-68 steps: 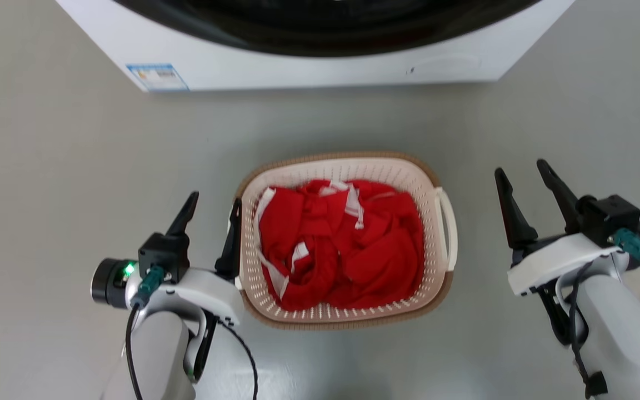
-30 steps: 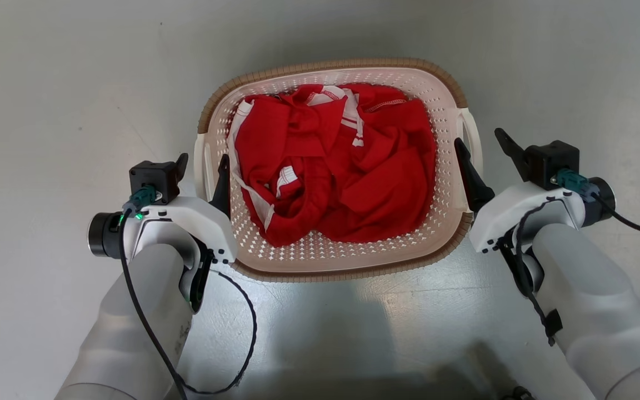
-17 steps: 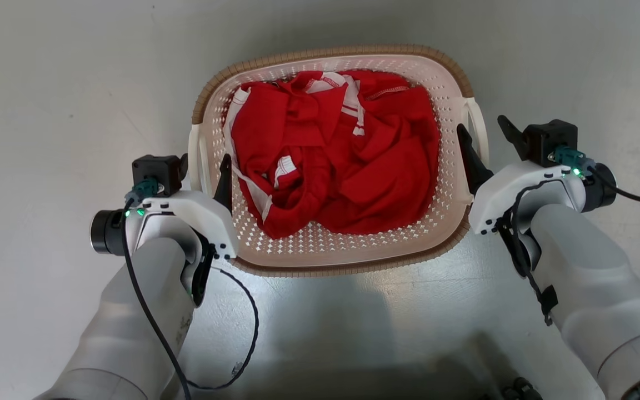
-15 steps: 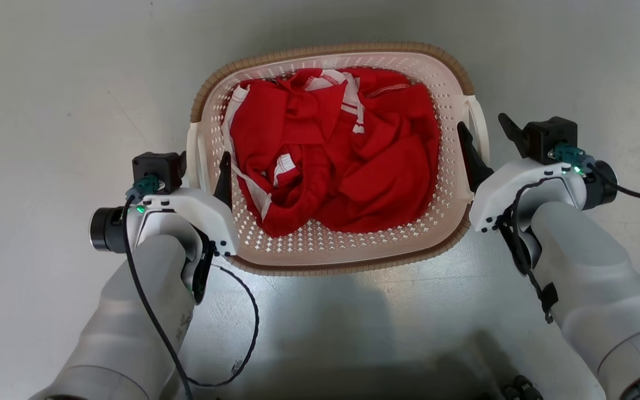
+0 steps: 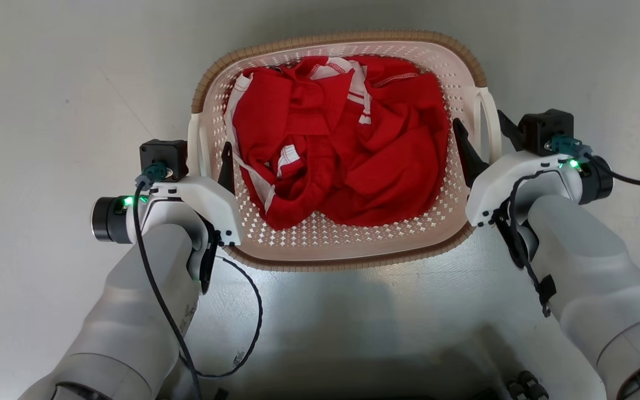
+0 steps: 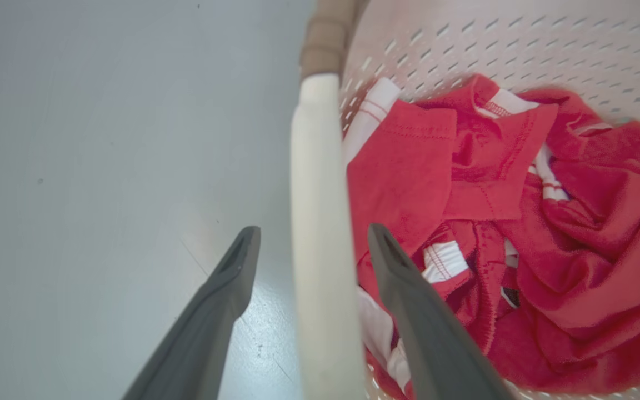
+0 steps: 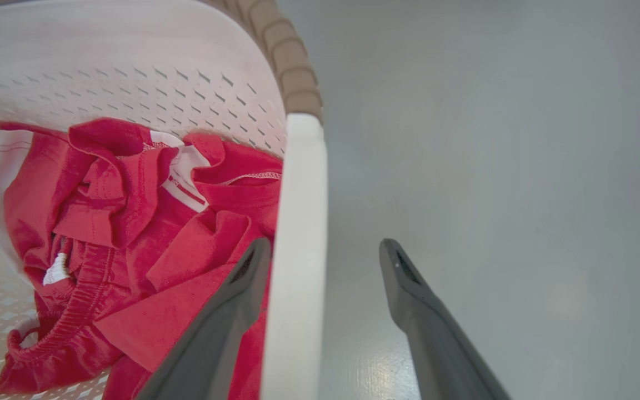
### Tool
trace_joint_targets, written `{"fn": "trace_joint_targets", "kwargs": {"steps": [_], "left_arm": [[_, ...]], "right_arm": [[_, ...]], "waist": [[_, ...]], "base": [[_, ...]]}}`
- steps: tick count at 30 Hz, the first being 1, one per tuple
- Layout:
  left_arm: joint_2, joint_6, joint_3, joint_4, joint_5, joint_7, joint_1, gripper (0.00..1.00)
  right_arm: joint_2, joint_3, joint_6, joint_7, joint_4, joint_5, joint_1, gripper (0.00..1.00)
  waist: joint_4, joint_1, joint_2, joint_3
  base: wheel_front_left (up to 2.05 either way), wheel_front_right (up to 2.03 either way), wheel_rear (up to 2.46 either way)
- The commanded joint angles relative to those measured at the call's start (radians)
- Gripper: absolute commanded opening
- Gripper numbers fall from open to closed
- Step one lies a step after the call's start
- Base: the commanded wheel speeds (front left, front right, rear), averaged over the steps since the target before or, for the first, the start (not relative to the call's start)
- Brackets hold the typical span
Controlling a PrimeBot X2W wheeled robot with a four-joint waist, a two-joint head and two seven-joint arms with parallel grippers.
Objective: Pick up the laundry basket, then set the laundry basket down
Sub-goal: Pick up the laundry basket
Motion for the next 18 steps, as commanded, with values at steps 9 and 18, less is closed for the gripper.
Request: {"fn": "trace_joint_targets", "kwargs": {"steps": [9, 18], "left_arm": [[0.025, 0.033, -0.068, -0.008, -0.053, 0.004, -0.011, 0.11], [0.025, 0.033, -0.132, 0.002, -0.093, -0.002, -0.027, 0.0]], "right_arm": [[0.016, 0.06, 0.003, 0.006, 0.017, 0.056, 0.013, 0.0], [0.016, 0.09, 0.003, 0.001, 0.038, 0.104, 0.006, 0.0]], "waist": [[0.008, 0.0, 0.0, 0.016], [0.011, 0.0, 0.0, 0.007]], "base": [[0.0, 0.0, 0.0], [0.0, 0.0, 0.0]]}}
